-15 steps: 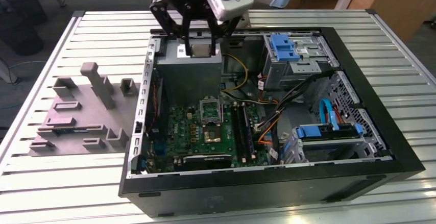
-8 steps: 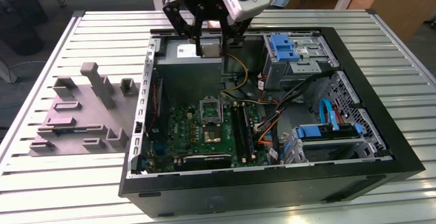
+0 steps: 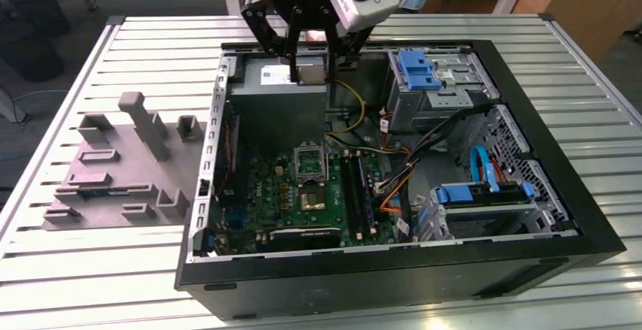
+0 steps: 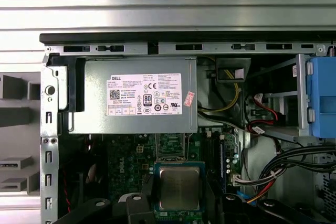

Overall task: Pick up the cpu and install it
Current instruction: 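Place the cpu into insertion slot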

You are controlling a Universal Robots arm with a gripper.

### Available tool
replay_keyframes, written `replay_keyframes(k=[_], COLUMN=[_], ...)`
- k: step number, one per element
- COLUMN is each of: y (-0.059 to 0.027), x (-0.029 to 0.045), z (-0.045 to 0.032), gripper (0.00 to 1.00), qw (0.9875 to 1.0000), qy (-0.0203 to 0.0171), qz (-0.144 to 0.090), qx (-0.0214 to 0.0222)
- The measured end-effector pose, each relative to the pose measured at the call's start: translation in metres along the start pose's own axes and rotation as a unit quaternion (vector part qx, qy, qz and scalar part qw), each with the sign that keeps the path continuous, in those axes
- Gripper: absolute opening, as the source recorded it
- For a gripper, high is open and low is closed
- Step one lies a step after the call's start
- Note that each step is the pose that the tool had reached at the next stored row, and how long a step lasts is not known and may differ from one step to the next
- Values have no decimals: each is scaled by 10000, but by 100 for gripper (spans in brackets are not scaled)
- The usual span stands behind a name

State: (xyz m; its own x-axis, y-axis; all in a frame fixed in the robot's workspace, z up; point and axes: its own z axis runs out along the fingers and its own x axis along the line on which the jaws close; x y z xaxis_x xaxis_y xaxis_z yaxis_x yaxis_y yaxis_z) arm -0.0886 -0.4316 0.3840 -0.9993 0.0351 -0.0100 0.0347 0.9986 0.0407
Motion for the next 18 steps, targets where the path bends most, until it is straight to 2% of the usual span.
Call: replay_keyframes(k=[7,18], y=[-7,-80], x=[-2,0], z=[12,186], gripper=[47,47], qw=[10000,10000], qy=[0,0], qz=[-1,1], qx=[0,0])
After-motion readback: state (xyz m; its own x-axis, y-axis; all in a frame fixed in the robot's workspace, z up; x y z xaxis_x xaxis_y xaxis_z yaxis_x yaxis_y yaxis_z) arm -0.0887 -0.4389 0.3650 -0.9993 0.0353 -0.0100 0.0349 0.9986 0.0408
